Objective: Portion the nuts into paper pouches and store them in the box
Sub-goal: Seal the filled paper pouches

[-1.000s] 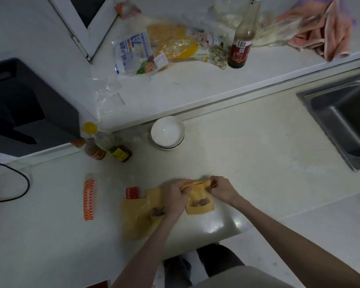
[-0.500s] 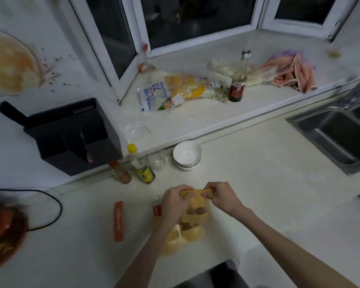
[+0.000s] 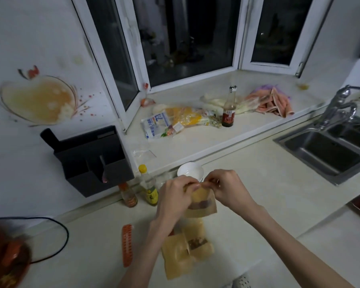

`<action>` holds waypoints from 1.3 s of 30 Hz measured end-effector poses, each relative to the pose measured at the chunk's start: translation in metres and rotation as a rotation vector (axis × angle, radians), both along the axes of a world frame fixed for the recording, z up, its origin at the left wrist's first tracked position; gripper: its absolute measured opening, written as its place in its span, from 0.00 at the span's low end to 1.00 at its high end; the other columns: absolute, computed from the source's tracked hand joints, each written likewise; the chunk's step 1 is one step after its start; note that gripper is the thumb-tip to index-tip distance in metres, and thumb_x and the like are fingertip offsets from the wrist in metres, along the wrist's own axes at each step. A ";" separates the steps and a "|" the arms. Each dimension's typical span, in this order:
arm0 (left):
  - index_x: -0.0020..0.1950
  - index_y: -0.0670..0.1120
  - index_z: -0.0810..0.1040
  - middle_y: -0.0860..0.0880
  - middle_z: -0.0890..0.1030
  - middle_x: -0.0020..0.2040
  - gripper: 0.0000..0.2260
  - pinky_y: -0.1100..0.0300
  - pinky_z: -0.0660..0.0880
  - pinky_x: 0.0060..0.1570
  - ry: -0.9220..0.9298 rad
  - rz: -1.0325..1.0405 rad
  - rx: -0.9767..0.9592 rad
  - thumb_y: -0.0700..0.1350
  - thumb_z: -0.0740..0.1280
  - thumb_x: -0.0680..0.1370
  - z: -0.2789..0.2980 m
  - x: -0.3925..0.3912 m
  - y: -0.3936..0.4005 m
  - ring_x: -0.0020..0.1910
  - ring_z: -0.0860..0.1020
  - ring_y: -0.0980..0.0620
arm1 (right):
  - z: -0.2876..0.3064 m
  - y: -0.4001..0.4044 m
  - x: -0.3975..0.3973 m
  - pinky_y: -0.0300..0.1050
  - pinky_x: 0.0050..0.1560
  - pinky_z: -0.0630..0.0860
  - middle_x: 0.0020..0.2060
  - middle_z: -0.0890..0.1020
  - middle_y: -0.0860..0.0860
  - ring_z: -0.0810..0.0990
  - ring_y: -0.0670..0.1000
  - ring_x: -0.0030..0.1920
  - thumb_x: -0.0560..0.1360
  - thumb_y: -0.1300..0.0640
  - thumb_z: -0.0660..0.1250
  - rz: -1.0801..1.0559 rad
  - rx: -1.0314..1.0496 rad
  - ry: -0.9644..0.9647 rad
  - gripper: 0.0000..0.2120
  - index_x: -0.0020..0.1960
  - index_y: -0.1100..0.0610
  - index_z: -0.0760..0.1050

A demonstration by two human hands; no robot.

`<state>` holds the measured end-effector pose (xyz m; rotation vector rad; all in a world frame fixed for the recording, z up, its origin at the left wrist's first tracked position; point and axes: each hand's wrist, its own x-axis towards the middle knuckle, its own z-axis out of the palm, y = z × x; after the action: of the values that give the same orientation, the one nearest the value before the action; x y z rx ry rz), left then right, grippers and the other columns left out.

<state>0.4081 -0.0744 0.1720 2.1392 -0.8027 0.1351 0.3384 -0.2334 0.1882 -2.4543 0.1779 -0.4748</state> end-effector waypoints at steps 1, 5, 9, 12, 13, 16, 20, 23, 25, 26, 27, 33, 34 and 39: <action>0.45 0.52 0.85 0.56 0.85 0.43 0.03 0.53 0.78 0.43 -0.024 0.011 -0.015 0.48 0.73 0.72 0.008 -0.001 0.001 0.43 0.82 0.55 | 0.010 0.000 -0.001 0.44 0.38 0.75 0.33 0.83 0.50 0.78 0.48 0.34 0.69 0.62 0.72 0.003 -0.014 -0.028 0.02 0.38 0.56 0.82; 0.43 0.52 0.83 0.58 0.84 0.42 0.01 0.54 0.78 0.41 -0.138 0.026 -0.042 0.47 0.72 0.73 0.041 -0.004 0.002 0.42 0.80 0.57 | 0.046 0.002 -0.004 0.42 0.36 0.74 0.33 0.82 0.50 0.75 0.47 0.32 0.65 0.65 0.71 0.046 -0.054 -0.124 0.05 0.37 0.56 0.80; 0.44 0.51 0.82 0.58 0.82 0.42 0.02 0.54 0.77 0.45 -0.192 -0.008 -0.031 0.44 0.72 0.74 0.058 -0.003 0.002 0.43 0.78 0.58 | 0.063 0.005 -0.007 0.38 0.36 0.72 0.33 0.83 0.48 0.77 0.47 0.33 0.65 0.63 0.72 0.016 -0.084 -0.145 0.04 0.38 0.55 0.81; 0.47 0.53 0.80 0.59 0.80 0.44 0.04 0.57 0.76 0.45 -0.193 -0.063 0.034 0.44 0.69 0.76 0.061 -0.007 0.000 0.45 0.76 0.60 | 0.066 0.008 -0.008 0.39 0.37 0.74 0.33 0.84 0.48 0.79 0.48 0.34 0.67 0.64 0.71 0.017 -0.097 -0.131 0.05 0.37 0.55 0.81; 0.47 0.53 0.80 0.59 0.80 0.44 0.04 0.57 0.76 0.45 -0.213 -0.070 0.046 0.44 0.68 0.76 0.062 -0.008 -0.001 0.45 0.75 0.60 | 0.067 0.008 -0.008 0.40 0.37 0.75 0.33 0.83 0.48 0.79 0.48 0.34 0.66 0.65 0.71 0.023 -0.100 -0.123 0.06 0.37 0.55 0.81; 0.46 0.52 0.80 0.58 0.80 0.43 0.03 0.56 0.77 0.43 -0.240 -0.040 0.008 0.44 0.69 0.76 0.067 -0.008 -0.001 0.44 0.76 0.60 | 0.072 0.010 -0.006 0.36 0.38 0.74 0.33 0.83 0.48 0.79 0.47 0.35 0.67 0.67 0.70 0.024 -0.036 -0.138 0.07 0.37 0.55 0.81; 0.44 0.52 0.81 0.58 0.81 0.41 0.02 0.57 0.76 0.42 -0.217 0.028 -0.073 0.45 0.69 0.74 0.076 -0.007 0.005 0.44 0.76 0.60 | 0.080 0.014 -0.002 0.32 0.38 0.73 0.33 0.83 0.46 0.78 0.44 0.36 0.69 0.65 0.70 -0.014 0.029 -0.179 0.07 0.37 0.55 0.81; 0.44 0.52 0.80 0.59 0.80 0.41 0.02 0.57 0.75 0.42 -0.219 0.048 -0.088 0.47 0.68 0.75 0.082 -0.009 0.009 0.44 0.76 0.60 | 0.084 0.019 -0.002 0.34 0.39 0.73 0.33 0.83 0.46 0.78 0.44 0.38 0.68 0.68 0.70 -0.001 0.044 -0.215 0.08 0.37 0.55 0.80; 0.44 0.53 0.79 0.60 0.79 0.41 0.02 0.59 0.75 0.41 -0.220 0.045 -0.081 0.48 0.68 0.76 0.086 -0.012 0.010 0.43 0.75 0.61 | 0.086 0.024 -0.003 0.37 0.39 0.73 0.33 0.83 0.47 0.77 0.46 0.39 0.67 0.67 0.69 0.003 0.027 -0.243 0.08 0.37 0.55 0.80; 0.44 0.53 0.78 0.61 0.78 0.41 0.02 0.60 0.75 0.41 -0.229 0.045 -0.074 0.47 0.67 0.76 0.088 -0.014 0.010 0.43 0.75 0.61 | 0.087 0.026 -0.003 0.38 0.39 0.73 0.33 0.83 0.47 0.77 0.46 0.39 0.67 0.66 0.69 0.004 0.021 -0.255 0.07 0.37 0.55 0.79; 0.43 0.53 0.78 0.61 0.78 0.41 0.02 0.61 0.74 0.41 -0.240 0.049 -0.070 0.47 0.67 0.76 0.090 -0.016 0.010 0.43 0.74 0.62 | 0.088 0.027 -0.003 0.38 0.38 0.73 0.32 0.82 0.47 0.77 0.46 0.38 0.67 0.66 0.69 0.009 0.020 -0.262 0.07 0.37 0.55 0.79; 0.40 0.53 0.78 0.60 0.79 0.39 0.04 0.57 0.75 0.42 -0.204 0.094 -0.139 0.44 0.68 0.73 0.096 -0.020 0.019 0.41 0.75 0.61 | 0.095 0.037 -0.003 0.38 0.36 0.73 0.31 0.81 0.46 0.77 0.46 0.34 0.66 0.60 0.66 0.051 0.012 -0.251 0.03 0.36 0.54 0.78; 0.40 0.52 0.79 0.60 0.79 0.38 0.04 0.56 0.75 0.43 -0.193 0.095 -0.143 0.44 0.69 0.73 0.096 -0.021 0.019 0.41 0.75 0.61 | 0.095 0.038 -0.003 0.38 0.36 0.73 0.31 0.81 0.46 0.77 0.46 0.35 0.66 0.61 0.66 0.058 0.011 -0.252 0.04 0.36 0.54 0.78; 0.38 0.51 0.79 0.59 0.79 0.37 0.06 0.55 0.75 0.42 -0.140 0.097 -0.148 0.41 0.70 0.72 0.093 -0.026 0.022 0.40 0.76 0.59 | 0.090 0.041 -0.008 0.38 0.34 0.72 0.31 0.81 0.46 0.76 0.45 0.34 0.66 0.62 0.66 0.068 0.018 -0.225 0.04 0.36 0.55 0.78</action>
<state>0.3818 -0.0525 0.2654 2.0445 -0.7449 0.3866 0.3303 -0.1923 0.2785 -2.3594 0.0058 -0.7105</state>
